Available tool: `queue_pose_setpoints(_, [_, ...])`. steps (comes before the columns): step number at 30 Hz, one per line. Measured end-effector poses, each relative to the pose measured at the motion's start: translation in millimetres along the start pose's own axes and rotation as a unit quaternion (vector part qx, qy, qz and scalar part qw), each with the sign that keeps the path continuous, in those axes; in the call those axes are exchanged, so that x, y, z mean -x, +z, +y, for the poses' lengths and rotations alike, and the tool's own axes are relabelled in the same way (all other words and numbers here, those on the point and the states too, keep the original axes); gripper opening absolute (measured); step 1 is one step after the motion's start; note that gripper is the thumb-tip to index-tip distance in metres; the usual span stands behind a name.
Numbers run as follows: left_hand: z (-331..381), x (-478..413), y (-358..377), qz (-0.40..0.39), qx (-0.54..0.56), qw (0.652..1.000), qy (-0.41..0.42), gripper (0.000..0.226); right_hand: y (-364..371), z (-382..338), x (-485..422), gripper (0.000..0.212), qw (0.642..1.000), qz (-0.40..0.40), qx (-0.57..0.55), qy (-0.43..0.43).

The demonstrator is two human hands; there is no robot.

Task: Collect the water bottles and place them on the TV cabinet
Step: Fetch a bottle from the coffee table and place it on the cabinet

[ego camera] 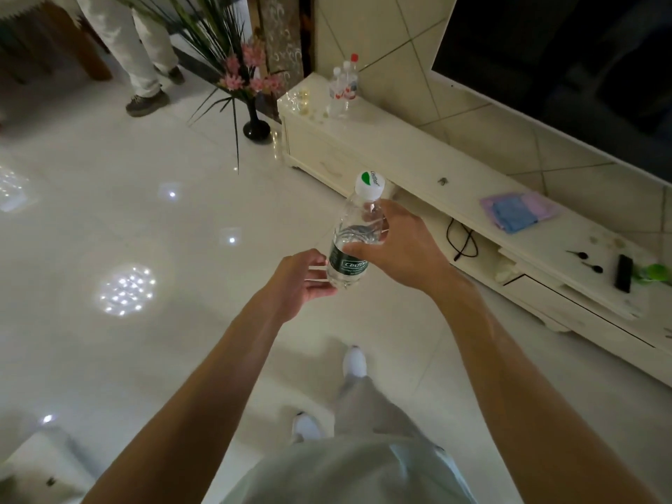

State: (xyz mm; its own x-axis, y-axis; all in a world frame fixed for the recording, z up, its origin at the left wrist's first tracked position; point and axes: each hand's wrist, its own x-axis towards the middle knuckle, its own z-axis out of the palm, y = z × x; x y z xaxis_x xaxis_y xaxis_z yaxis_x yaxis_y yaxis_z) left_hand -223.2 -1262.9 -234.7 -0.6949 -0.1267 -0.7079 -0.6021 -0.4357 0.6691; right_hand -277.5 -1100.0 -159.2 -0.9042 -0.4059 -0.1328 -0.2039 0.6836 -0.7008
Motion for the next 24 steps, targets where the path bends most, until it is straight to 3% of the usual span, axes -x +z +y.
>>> queue_pose_setpoints(16, [178, -172, 67, 0.056, 0.017, 0.997, 0.055, 0.012, -72, 13, -259, 0.070, 0.997, -0.037, -0.042, -0.043])
queue_pose_setpoints(24, [234, -238, 85, 0.058, 0.030, 0.997, 0.033, 0.014, -93, 25, -352, 0.068, 0.998, -0.041, -0.033, -0.047])
